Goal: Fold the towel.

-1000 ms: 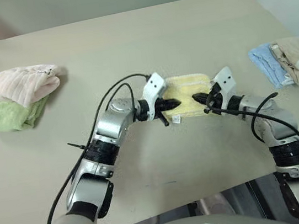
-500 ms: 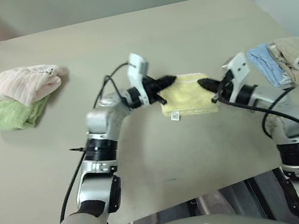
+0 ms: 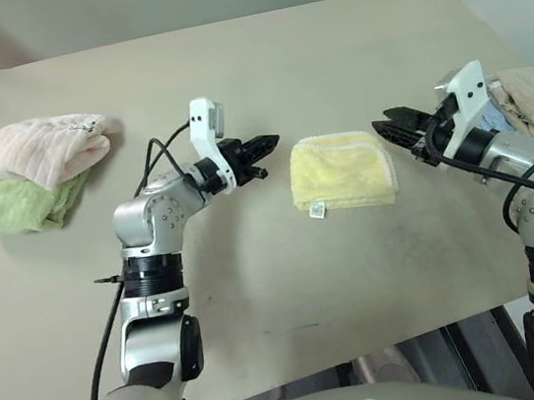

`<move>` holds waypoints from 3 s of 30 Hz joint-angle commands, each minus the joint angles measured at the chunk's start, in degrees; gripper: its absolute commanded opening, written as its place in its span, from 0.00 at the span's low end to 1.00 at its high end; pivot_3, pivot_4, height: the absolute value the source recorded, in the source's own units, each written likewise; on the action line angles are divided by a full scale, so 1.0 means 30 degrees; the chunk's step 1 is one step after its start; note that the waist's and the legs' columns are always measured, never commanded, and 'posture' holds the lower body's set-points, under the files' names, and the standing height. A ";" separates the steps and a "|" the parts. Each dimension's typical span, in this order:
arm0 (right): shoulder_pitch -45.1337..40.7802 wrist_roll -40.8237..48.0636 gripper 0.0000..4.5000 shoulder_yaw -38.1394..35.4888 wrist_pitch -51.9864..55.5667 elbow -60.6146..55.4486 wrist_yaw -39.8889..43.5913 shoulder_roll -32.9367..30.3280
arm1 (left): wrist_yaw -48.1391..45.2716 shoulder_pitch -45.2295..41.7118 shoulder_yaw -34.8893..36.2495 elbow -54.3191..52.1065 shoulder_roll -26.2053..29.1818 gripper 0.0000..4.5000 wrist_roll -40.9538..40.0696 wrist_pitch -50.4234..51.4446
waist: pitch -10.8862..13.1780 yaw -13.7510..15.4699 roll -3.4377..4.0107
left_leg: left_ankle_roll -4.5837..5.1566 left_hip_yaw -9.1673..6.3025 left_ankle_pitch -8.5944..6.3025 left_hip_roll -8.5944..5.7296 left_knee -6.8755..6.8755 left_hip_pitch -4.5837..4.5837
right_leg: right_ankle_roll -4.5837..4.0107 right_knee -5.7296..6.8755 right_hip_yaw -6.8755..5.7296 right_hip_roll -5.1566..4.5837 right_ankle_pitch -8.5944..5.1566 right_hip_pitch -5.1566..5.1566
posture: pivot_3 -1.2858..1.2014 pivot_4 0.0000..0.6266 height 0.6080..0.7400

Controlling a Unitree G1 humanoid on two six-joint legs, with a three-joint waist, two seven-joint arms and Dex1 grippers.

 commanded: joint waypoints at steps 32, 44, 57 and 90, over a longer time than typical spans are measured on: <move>0.0051 0.4260 1.00 -0.2017 0.6646 0.0783 -0.2316 0.1375 | -0.1002 -0.0706 -0.0523 0.0542 0.0680 0.99 -0.0641 0.0965 | 0.0000 -0.0021 -0.0002 | 0.0020 -0.0008 0.0011 0.0016 -0.0004 0.0019 | -0.0030 0.0000 0.0068 0.0072 0.0050 -0.0006 | 0.52 0.24 1.00; -0.0006 0.4538 1.00 -0.2022 0.6910 0.0893 -0.2649 0.1375 | -0.1051 -0.0748 -0.0386 0.0669 0.0634 0.99 -0.0616 0.0722 | 0.0000 -0.0011 -0.0001 | 0.0032 -0.0008 0.0006 0.0016 -0.0009 0.0019 | -0.0036 -0.0001 0.0099 0.0090 0.0063 -0.0020 | 0.52 0.24 1.00; -0.0304 0.2191 1.00 -0.1507 0.6062 0.5026 -0.4227 0.1618 | -0.0768 0.0186 0.0734 -0.1253 0.0257 0.99 -0.1765 0.0445 | -0.0006 -0.0008 -0.0002 | 0.0049 0.0006 -0.0004 0.0018 -0.0010 0.0044 | -0.0014 0.0012 0.0158 0.0095 0.0098 -0.0033 | 0.52 0.24 1.00; -0.0640 0.5275 0.96 -0.1728 1.0272 0.2523 -0.3658 0.3246 | -0.0611 0.0247 0.0559 -0.1400 0.0145 1.00 -0.1860 0.0335 | -0.0005 -0.0147 -0.0002 | 0.0120 0.0231 -0.0026 0.0022 -0.0007 0.0049 | 0.0020 -0.0003 0.0414 0.0146 0.0148 -0.0120 | 0.52 0.24 1.00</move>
